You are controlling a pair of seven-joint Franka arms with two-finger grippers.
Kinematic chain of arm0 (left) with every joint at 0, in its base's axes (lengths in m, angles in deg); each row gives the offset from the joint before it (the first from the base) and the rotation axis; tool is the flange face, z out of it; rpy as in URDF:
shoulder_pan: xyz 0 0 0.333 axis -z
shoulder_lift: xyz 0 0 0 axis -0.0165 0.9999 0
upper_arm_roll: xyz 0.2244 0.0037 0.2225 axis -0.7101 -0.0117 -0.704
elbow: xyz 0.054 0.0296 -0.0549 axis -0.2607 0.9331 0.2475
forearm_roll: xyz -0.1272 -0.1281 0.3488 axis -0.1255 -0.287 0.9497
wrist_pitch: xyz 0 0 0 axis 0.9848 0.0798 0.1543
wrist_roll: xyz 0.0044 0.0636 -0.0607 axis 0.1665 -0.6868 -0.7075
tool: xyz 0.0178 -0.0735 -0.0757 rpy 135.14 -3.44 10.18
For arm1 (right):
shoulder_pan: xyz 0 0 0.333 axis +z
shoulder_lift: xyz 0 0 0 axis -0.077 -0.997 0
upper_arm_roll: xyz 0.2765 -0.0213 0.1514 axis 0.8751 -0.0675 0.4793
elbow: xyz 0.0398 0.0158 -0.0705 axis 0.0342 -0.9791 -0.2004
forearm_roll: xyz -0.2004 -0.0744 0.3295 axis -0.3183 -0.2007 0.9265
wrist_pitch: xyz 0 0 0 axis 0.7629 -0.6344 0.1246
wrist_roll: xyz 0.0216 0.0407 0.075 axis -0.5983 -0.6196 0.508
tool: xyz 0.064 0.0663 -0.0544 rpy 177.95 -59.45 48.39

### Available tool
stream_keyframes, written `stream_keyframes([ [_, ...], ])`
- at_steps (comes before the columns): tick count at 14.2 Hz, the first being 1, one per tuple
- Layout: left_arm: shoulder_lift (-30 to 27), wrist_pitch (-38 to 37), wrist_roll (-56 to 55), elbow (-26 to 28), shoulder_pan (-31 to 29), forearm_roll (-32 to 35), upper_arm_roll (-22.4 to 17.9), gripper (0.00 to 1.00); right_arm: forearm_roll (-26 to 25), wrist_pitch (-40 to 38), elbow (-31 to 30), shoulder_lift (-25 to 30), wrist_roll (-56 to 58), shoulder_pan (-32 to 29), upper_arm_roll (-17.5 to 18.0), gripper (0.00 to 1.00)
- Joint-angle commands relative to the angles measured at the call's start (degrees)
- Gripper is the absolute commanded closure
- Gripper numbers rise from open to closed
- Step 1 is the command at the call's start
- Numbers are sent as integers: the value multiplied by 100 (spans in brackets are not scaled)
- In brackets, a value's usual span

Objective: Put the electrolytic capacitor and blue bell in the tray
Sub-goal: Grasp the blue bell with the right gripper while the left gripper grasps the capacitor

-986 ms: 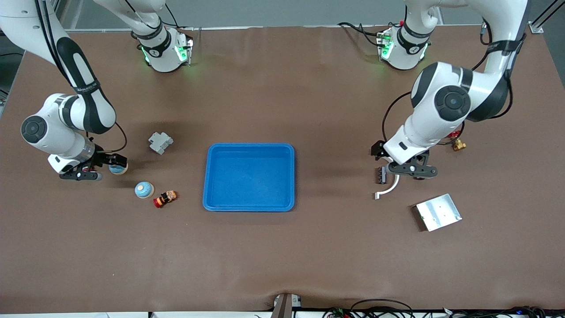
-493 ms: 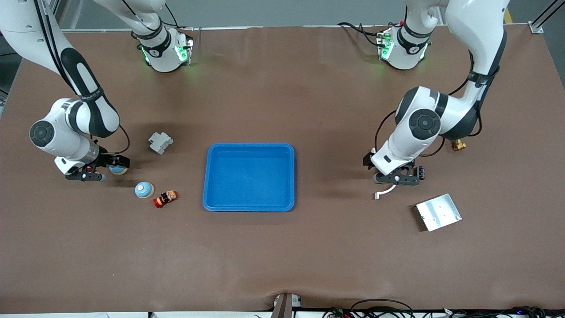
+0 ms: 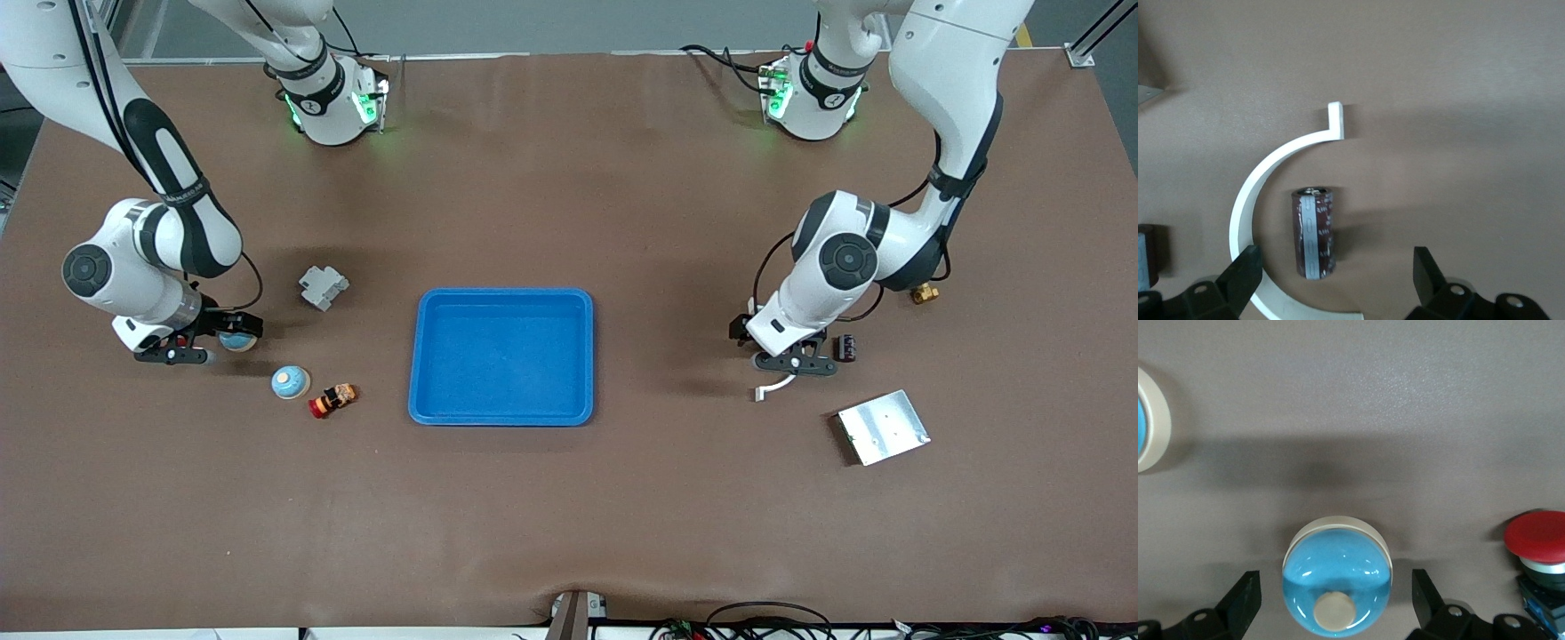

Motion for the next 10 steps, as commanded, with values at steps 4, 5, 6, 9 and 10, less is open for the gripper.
stream_keyframes([
  [4,82,406,-122,210,-78,226,4,0,-19,-13,19,-39,-10,-90,52,40],
  [5,90,494,-122,272,-78,226,4,0,-19,-31,36,-30,-1,-81,52,51],
  [6,90,556,-122,342,-78,226,4,0,-19,-75,54,14,8,-63,52,62],
  [9,90,688,-131,466,-78,261,4,0,-19,-985,491,172,-1,-11,70,75],
  [10,116,714,-131,466,-78,261,4,0,-19,-1372,685,225,-45,7,113,76],
])
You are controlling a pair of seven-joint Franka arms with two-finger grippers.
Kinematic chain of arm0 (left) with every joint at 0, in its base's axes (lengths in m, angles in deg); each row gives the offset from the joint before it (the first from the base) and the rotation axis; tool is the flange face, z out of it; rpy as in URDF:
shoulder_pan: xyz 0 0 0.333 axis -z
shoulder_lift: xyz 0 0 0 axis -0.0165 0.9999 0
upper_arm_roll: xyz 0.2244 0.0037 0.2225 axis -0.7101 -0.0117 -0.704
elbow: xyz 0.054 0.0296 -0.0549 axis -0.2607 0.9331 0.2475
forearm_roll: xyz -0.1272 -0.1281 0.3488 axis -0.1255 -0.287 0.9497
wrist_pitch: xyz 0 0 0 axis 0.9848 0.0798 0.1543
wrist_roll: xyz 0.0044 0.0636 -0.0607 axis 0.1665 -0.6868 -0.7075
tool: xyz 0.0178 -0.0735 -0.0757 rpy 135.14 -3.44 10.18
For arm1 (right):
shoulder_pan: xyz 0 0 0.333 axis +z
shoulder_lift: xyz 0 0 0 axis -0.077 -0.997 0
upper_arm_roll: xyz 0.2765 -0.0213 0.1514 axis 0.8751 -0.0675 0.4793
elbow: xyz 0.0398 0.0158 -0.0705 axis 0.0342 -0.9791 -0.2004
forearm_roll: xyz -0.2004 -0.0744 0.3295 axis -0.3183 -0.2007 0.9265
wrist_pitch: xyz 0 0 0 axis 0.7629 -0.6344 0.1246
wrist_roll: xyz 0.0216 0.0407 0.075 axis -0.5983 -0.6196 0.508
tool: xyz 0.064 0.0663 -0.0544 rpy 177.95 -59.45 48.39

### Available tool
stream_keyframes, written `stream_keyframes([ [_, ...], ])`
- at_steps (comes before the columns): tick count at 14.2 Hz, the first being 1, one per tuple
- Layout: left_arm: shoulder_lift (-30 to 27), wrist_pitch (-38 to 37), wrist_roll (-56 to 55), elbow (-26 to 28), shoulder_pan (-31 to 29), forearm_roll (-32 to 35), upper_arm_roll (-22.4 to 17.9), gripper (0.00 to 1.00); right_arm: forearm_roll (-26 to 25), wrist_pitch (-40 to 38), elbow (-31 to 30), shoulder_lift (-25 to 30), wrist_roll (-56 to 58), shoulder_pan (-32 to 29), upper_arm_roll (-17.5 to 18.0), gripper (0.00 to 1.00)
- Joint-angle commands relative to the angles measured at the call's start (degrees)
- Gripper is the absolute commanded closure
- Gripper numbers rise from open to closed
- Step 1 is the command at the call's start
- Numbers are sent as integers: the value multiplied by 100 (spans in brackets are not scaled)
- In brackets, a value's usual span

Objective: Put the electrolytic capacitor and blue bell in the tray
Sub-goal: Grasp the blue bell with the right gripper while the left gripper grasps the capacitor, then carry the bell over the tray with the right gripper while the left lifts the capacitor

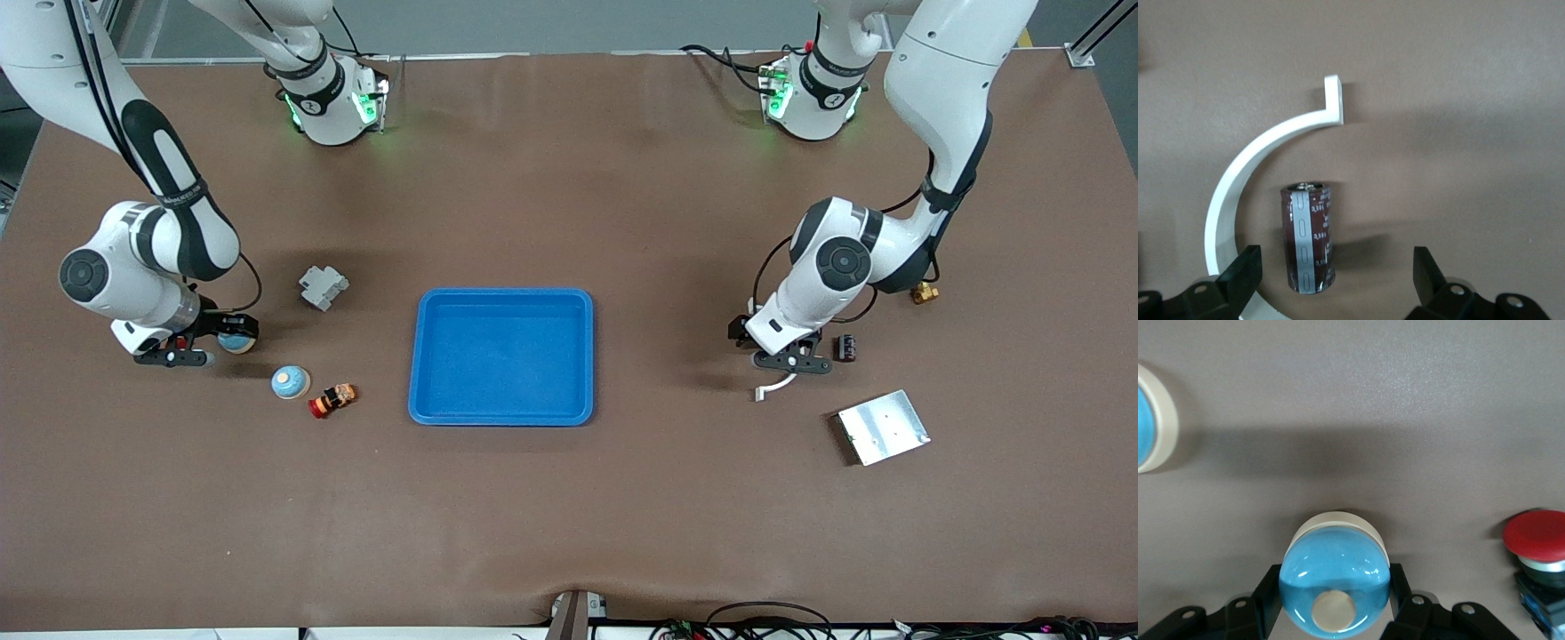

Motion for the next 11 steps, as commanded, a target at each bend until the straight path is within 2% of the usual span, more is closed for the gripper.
stream_keyframes([
  [1,7,252,-131,120,-37,193,8,0,-13,-994,507,269,-50,52,125,76],
  [3,51,297,-131,120,-37,193,0,0,-13,-1390,727,409,-85,192,178,76],
  [5,60,297,-122,120,-37,193,0,0,110,-1838,964,523,-295,280,414,80],
  [8,122,376,-122,120,-37,193,-27,10,190,-2279,1290,612,-1339,867,609,81],
  [9,139,376,-122,120,-37,202,-27,25,190,-2245,1378,603,-1656,1157,617,84],
  [11,166,385,-122,111,-63,202,-44,79,259,-2096,1536,525,-2437,1693,626,87],
])
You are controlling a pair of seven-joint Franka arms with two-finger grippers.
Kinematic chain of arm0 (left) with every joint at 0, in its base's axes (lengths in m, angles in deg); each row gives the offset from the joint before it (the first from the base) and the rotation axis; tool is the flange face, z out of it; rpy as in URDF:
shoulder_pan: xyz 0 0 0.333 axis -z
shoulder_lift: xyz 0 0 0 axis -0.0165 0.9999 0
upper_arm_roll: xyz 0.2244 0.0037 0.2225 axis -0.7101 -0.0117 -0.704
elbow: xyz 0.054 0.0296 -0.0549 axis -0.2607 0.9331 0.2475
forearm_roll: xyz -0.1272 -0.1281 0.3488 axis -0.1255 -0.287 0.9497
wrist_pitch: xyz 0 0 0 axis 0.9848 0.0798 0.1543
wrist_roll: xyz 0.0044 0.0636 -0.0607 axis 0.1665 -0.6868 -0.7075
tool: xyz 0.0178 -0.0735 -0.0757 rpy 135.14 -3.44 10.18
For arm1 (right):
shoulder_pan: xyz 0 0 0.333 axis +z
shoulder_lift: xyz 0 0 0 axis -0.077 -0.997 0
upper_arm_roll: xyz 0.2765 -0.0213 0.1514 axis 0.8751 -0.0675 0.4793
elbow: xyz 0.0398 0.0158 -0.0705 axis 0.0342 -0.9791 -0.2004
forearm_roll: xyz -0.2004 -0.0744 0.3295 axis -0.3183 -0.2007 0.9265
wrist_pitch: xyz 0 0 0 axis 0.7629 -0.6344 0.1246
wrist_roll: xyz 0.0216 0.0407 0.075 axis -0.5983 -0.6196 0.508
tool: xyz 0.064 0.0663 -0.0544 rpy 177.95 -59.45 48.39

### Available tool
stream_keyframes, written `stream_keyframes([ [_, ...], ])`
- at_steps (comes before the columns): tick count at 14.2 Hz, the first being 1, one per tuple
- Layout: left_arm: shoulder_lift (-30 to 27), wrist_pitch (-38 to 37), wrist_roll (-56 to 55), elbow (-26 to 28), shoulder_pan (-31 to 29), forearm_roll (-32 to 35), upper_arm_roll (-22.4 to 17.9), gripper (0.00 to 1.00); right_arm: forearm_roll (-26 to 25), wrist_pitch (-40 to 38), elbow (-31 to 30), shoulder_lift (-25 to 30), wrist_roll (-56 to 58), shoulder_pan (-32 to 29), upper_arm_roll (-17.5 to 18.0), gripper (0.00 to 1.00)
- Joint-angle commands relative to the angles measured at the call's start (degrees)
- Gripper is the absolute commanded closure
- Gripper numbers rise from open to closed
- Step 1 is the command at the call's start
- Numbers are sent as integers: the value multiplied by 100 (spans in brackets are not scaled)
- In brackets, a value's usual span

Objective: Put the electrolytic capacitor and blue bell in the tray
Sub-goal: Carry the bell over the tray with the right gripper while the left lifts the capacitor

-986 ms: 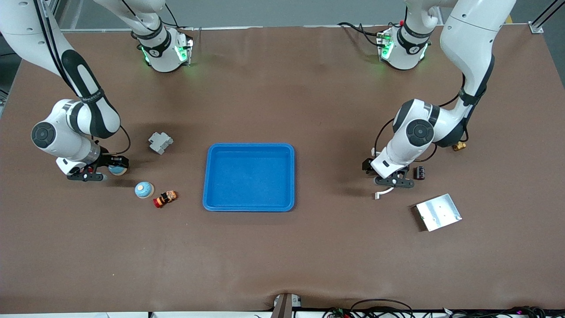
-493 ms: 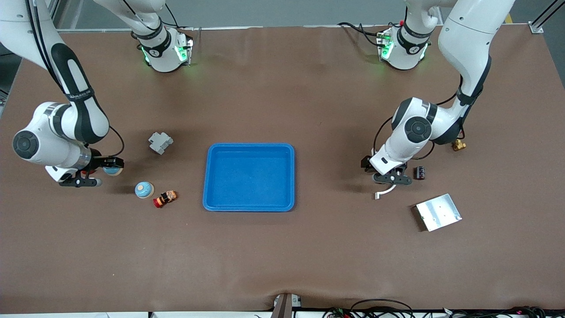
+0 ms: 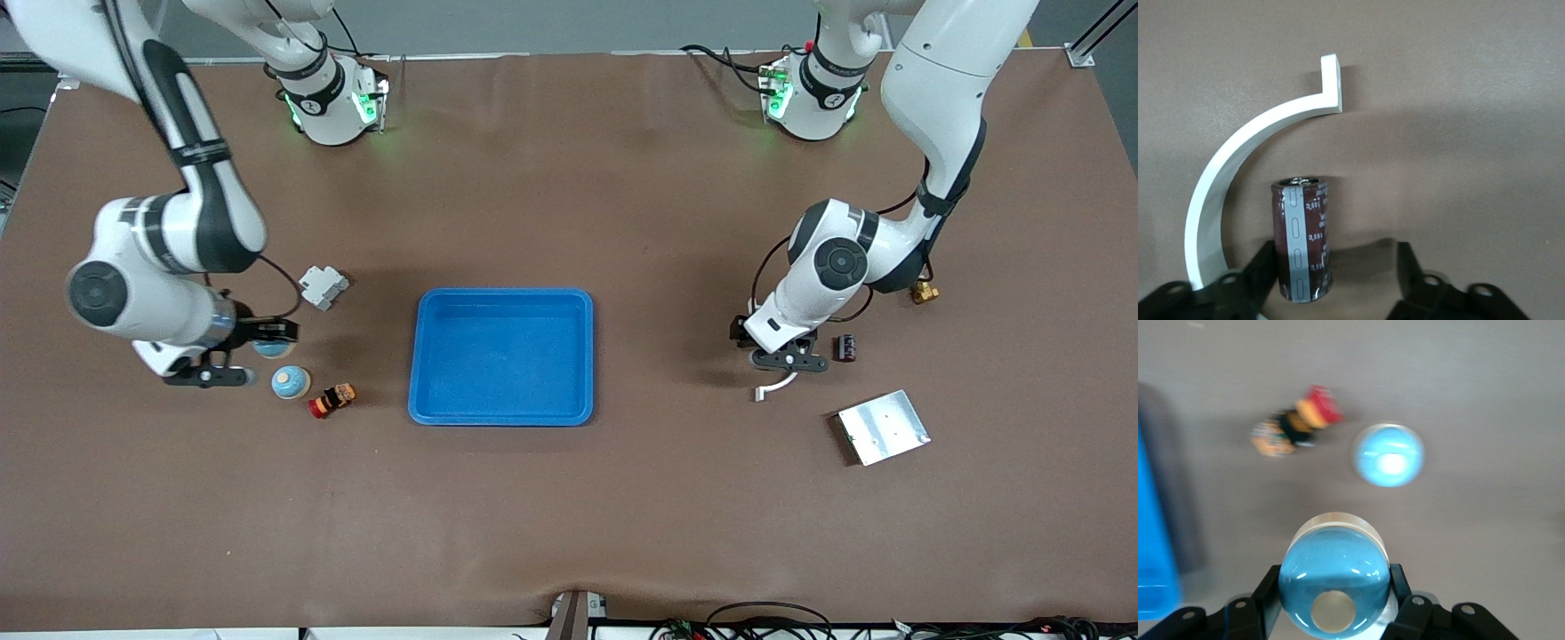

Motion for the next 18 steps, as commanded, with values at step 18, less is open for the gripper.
stream_keyframes([
  [18,-3,-2510,-4599,-2730,644,-210,124,100,59,1168,69,-1098,-3134,1881,553,80],
])
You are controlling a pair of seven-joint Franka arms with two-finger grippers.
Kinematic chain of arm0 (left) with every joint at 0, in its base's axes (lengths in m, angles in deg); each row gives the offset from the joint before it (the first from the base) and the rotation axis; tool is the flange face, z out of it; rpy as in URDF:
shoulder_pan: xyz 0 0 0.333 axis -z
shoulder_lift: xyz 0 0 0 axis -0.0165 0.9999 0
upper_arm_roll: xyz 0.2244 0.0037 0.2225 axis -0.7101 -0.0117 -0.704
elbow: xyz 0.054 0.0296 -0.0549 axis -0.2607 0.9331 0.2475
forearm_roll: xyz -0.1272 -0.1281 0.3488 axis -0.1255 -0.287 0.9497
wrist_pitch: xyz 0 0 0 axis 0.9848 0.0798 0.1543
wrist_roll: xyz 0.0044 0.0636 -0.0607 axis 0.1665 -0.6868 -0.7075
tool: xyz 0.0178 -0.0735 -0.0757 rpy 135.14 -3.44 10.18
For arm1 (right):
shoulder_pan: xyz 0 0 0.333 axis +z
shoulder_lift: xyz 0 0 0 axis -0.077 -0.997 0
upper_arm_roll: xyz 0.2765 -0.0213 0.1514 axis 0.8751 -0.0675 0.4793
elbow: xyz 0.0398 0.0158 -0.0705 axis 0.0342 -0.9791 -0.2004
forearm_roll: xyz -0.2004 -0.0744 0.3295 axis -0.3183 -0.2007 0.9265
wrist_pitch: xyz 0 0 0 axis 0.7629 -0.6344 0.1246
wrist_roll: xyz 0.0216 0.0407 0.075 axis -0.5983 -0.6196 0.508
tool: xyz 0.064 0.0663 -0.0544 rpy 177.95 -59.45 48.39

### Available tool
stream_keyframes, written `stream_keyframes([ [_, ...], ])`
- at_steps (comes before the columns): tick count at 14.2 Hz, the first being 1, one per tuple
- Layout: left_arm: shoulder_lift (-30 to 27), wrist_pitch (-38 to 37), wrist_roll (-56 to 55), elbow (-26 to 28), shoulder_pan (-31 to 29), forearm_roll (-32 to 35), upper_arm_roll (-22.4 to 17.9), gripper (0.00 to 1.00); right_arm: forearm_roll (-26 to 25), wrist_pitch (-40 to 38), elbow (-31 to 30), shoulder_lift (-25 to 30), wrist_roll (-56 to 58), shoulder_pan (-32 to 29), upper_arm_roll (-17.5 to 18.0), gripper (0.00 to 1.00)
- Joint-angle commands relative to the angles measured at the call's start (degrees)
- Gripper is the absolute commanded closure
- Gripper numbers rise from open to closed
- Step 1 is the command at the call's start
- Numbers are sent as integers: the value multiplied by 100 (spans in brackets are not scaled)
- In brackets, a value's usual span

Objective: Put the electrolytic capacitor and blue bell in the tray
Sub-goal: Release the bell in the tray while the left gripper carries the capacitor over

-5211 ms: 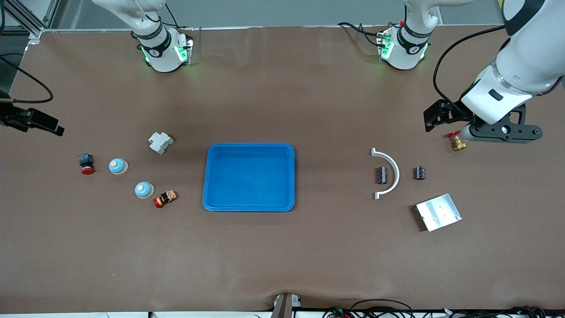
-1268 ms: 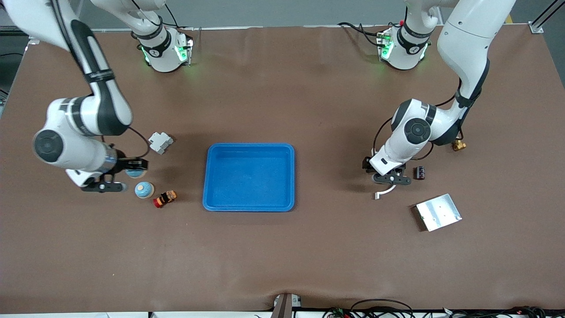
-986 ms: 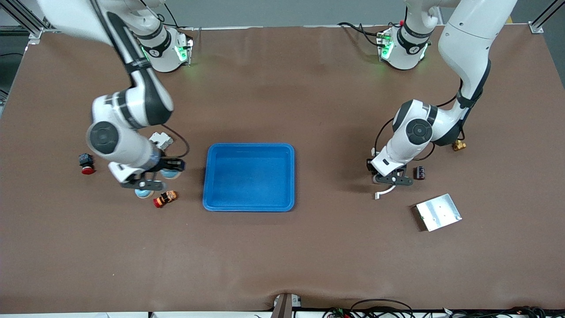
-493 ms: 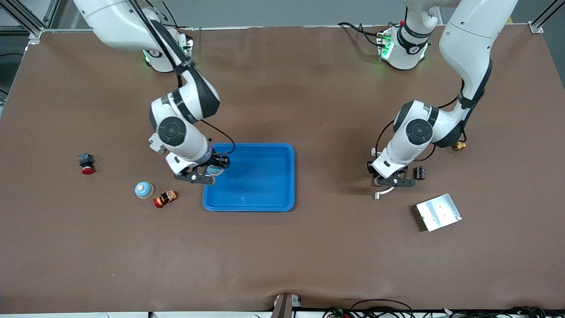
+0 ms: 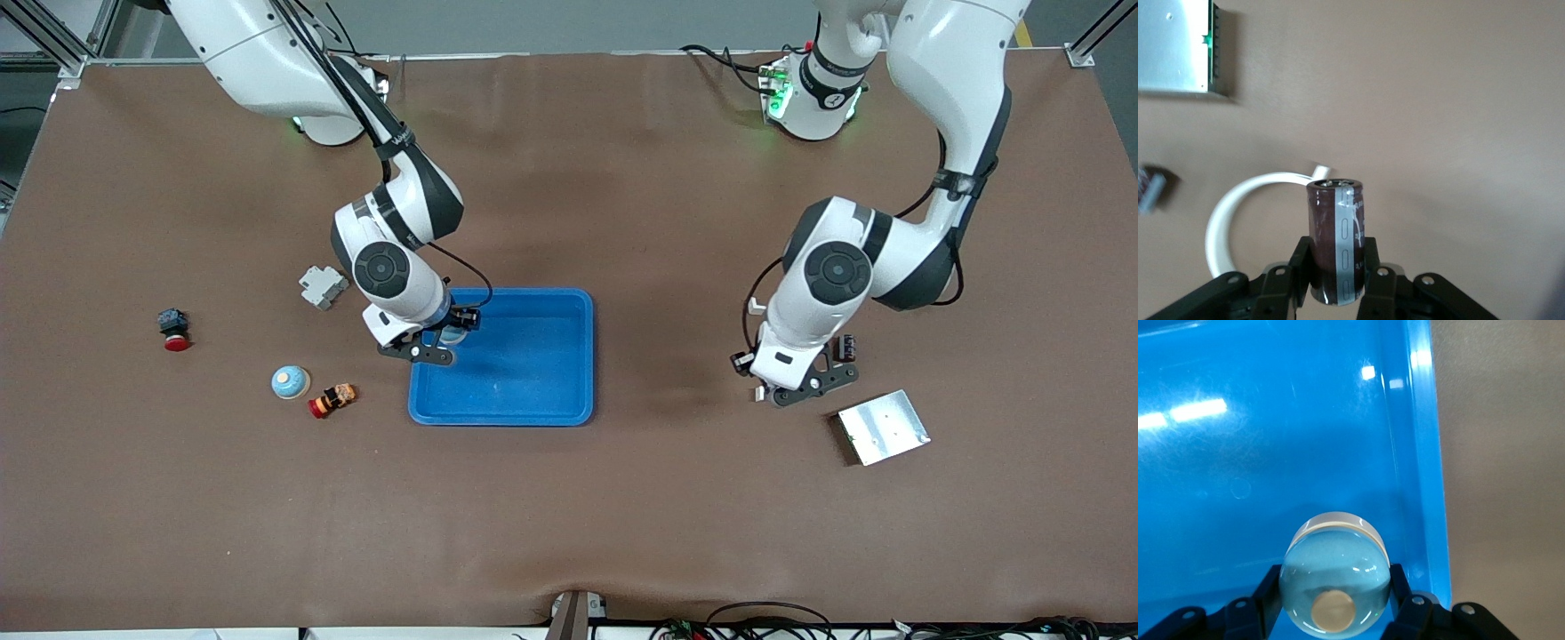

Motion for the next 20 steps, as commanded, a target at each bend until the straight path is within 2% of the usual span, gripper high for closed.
stream_keyframes([
  [1,243,-165,-1297,-567,151,-511,-11,100,-16,-6,-19,-86,-123,5,50,72],
  [2,279,-165,-1641,-646,239,-617,-3,100,-16,3,-19,-122,-132,-4,50,65],
  [3,366,-157,-2001,-786,266,-758,-11,100,-16,3,-19,-131,-141,-13,50,48],
  [5,629,-139,-2722,-1103,423,-969,-11,100,-7,-15,-19,-157,-150,-22,50,0],
  [8,1182,-121,-4381,-1788,837,-875,-90,100,-7,-32,42,-148,-167,-74,50,0],
  [12,1281,-121,-5220,-2000,1180,-575,-125,100,-33,-94,77,123,-19,-460,-2,0],
  [15,1561,-148,-5965,-2264,1504,-531,-344,100,-42,-304,69,457,1575,-1100,-107,0],
  [18,1851,-226,-6767,-2729,2390,-539,-1222,100,-42,-357,60,537,3692,-1366,-712,0],
  [20,2123,-244,-7022,-2949,2726,-548,-1487,100,-51,-287,77,511,4872,-1436,-1134,0],
])
